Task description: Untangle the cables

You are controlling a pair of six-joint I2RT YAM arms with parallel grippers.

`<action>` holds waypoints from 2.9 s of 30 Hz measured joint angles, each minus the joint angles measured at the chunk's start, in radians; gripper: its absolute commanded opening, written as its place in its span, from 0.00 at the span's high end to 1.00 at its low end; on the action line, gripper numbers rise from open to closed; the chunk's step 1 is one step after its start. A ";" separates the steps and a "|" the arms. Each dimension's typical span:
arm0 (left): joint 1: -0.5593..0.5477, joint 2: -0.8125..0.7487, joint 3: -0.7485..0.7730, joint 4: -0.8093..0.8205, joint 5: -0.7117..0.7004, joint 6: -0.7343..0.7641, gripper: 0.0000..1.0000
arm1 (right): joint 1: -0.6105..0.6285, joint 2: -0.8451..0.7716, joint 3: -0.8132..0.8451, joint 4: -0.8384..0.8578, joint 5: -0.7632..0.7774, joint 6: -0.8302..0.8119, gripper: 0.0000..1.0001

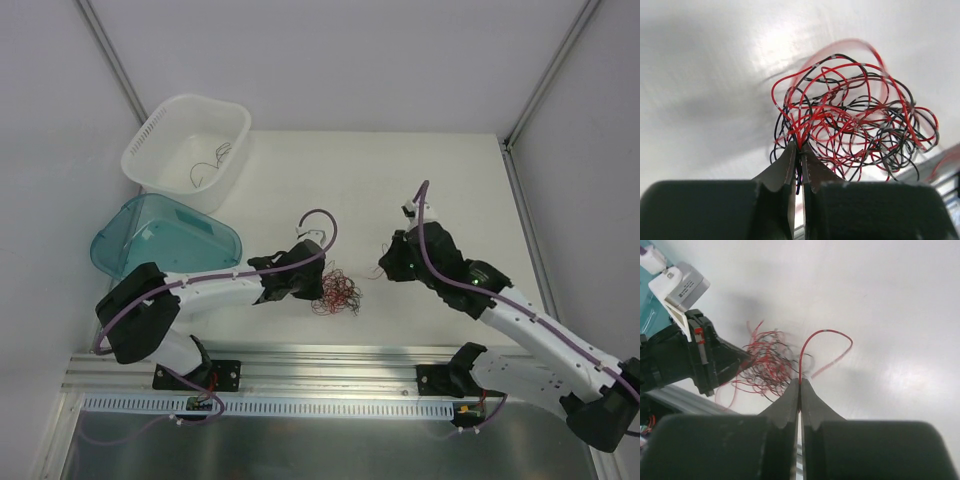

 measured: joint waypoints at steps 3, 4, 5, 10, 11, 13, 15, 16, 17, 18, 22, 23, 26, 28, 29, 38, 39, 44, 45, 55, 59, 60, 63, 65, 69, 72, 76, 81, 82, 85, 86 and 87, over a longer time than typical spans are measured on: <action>0.045 -0.031 0.000 -0.036 -0.018 0.004 1.00 | -0.031 -0.064 0.100 -0.108 0.081 -0.078 0.99; 0.064 -0.040 -0.002 -0.044 -0.025 0.005 1.00 | -0.049 -0.081 0.124 -0.133 0.093 -0.098 0.99; 0.083 -0.052 -0.004 -0.052 -0.032 0.008 1.00 | -0.075 -0.104 0.157 -0.168 0.110 -0.126 0.99; 0.126 -0.089 -0.015 -0.072 -0.041 0.017 1.00 | -0.164 -0.177 0.288 -0.269 0.129 -0.222 0.99; 0.127 -0.092 -0.016 -0.074 -0.041 0.019 1.00 | -0.170 -0.182 0.319 -0.290 0.129 -0.241 0.99; 0.134 -0.098 -0.018 -0.076 -0.040 0.019 1.00 | -0.173 -0.182 0.384 -0.319 0.130 -0.272 0.99; 0.141 -0.107 -0.023 -0.074 -0.038 0.019 1.00 | -0.175 -0.180 0.444 -0.342 0.139 -0.307 0.99; 0.147 -0.113 -0.026 -0.075 -0.038 0.019 1.00 | -0.177 -0.178 0.475 -0.356 0.150 -0.325 0.99; 0.154 -0.117 -0.031 -0.076 -0.037 0.019 1.00 | -0.180 -0.174 0.508 -0.366 0.164 -0.344 0.99; 0.163 -0.122 -0.035 -0.075 -0.033 0.018 1.00 | -0.182 -0.169 0.543 -0.379 0.175 -0.361 0.99; 0.172 -0.157 -0.038 -0.027 -0.004 0.017 1.00 | -0.182 -0.138 0.668 -0.431 0.231 -0.418 0.99; 0.172 -0.167 -0.038 -0.020 -0.001 0.018 1.00 | -0.182 -0.133 0.687 -0.437 0.243 -0.430 0.99; 0.174 -0.198 -0.038 -0.007 0.001 0.022 1.00 | -0.182 -0.133 0.708 -0.452 0.262 -0.436 0.99; 0.180 -0.209 -0.038 -0.010 0.007 0.029 1.00 | -0.183 -0.142 0.695 -0.456 0.254 -0.423 0.99; 0.183 -0.212 -0.038 -0.014 0.013 0.032 1.00 | -0.184 -0.148 0.678 -0.453 0.249 -0.414 0.99; 0.122 -0.230 -0.038 -0.085 0.023 0.134 0.99 | -0.166 -0.184 0.185 -0.421 -0.016 -0.211 0.31; 0.111 -0.230 -0.038 -0.085 0.023 0.145 0.99 | -0.145 -0.175 0.158 -0.426 -0.038 -0.199 0.31; 0.071 -0.230 -0.038 -0.079 0.023 0.199 0.98 | -0.055 -0.179 0.141 -0.369 -0.123 -0.164 0.31; 0.063 -0.230 -0.038 -0.075 0.023 0.214 0.97 | -0.047 -0.177 0.134 -0.328 -0.141 -0.154 0.31; -0.002 -0.247 -0.038 -0.010 0.033 0.316 0.97 | -0.039 0.032 -0.025 0.038 -0.281 -0.091 0.37; -0.002 -0.274 -0.038 0.008 0.034 0.341 0.97 | -0.039 0.101 -0.069 0.154 -0.327 -0.055 0.42; -0.002 -0.278 -0.038 0.012 0.034 0.344 0.96 | -0.039 0.111 -0.074 0.172 -0.333 -0.050 0.43; -0.002 -0.289 -0.039 0.028 0.035 0.349 0.96 | -0.039 0.143 -0.087 0.229 -0.349 -0.036 0.45; -0.003 -0.290 -0.043 0.043 0.041 0.356 0.96 | -0.039 0.152 -0.092 0.252 -0.354 -0.034 0.47; -0.014 -0.291 -0.058 0.067 0.056 0.372 0.96 | -0.039 0.162 -0.093 0.282 -0.353 -0.034 0.55; -0.019 -0.293 -0.071 0.079 0.060 0.387 0.96 | -0.039 0.172 -0.093 0.290 -0.350 -0.039 0.71; -0.020 -0.306 -0.087 0.091 0.056 0.396 0.96 | -0.039 0.180 -0.093 0.288 -0.344 -0.044 0.95; -0.020 -0.315 -0.090 0.104 0.007 0.396 0.49 | -0.039 0.169 -0.091 0.252 -0.317 -0.060 0.99; -0.020 -0.315 -0.090 0.106 -0.007 0.395 0.39 | -0.039 0.161 -0.085 0.232 -0.307 -0.064 0.99; -0.020 -0.324 -0.090 0.107 -0.048 0.345 0.16 | -0.038 0.140 -0.031 0.162 -0.259 -0.068 0.99; -0.020 -0.332 -0.090 0.105 -0.061 0.319 0.12 | -0.037 0.135 -0.009 0.149 -0.241 -0.068 0.99; -0.020 -0.345 -0.090 0.104 -0.071 0.286 0.06 | -0.035 0.130 0.014 0.136 -0.216 -0.067 0.99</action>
